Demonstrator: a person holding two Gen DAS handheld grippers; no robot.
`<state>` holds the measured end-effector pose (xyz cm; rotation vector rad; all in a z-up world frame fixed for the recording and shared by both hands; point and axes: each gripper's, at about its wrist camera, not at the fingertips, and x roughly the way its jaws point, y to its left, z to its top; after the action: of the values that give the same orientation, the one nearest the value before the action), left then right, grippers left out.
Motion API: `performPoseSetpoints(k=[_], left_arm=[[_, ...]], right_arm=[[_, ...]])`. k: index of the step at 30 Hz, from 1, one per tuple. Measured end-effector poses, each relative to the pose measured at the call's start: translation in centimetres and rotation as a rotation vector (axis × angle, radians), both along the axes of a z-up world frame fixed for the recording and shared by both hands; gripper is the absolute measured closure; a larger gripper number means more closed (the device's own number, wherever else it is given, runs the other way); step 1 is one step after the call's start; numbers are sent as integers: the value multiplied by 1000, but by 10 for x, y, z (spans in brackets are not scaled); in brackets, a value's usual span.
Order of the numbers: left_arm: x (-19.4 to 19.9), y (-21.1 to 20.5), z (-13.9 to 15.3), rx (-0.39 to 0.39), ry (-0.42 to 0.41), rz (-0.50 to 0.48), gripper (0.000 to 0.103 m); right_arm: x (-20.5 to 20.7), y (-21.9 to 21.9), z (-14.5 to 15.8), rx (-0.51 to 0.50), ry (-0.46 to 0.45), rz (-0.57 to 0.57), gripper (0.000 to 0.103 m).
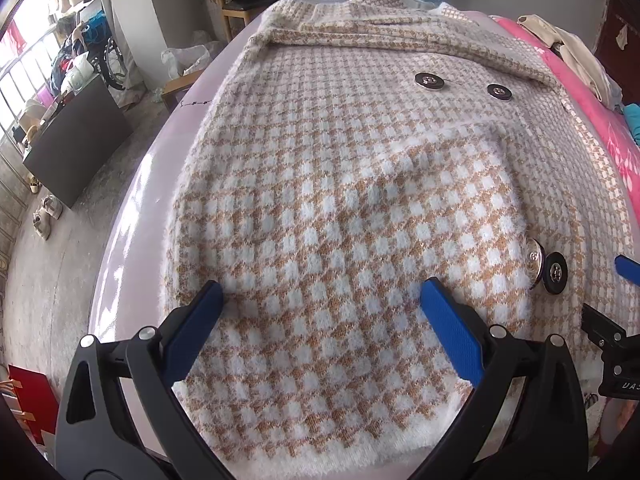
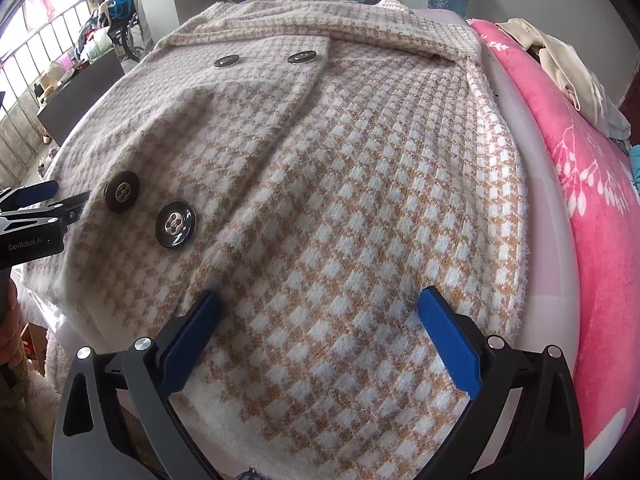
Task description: Fold large clothes
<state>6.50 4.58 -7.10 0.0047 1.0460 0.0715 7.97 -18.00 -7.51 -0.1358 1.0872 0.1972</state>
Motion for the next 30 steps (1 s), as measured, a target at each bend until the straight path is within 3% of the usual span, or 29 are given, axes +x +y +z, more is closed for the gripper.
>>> performPoseSetpoints(k=[21, 26, 30], left_arm=[[0, 1, 0, -2, -1, 2, 7], [-1, 0, 0, 2, -2, 0, 7], [-2, -2, -1, 2, -4, 0, 7]], right_arm=[[1, 1, 3, 5, 6, -16, 6], [-2, -12, 26, 2, -88, -65, 6], [2, -22, 24, -26, -73, -92, 6]])
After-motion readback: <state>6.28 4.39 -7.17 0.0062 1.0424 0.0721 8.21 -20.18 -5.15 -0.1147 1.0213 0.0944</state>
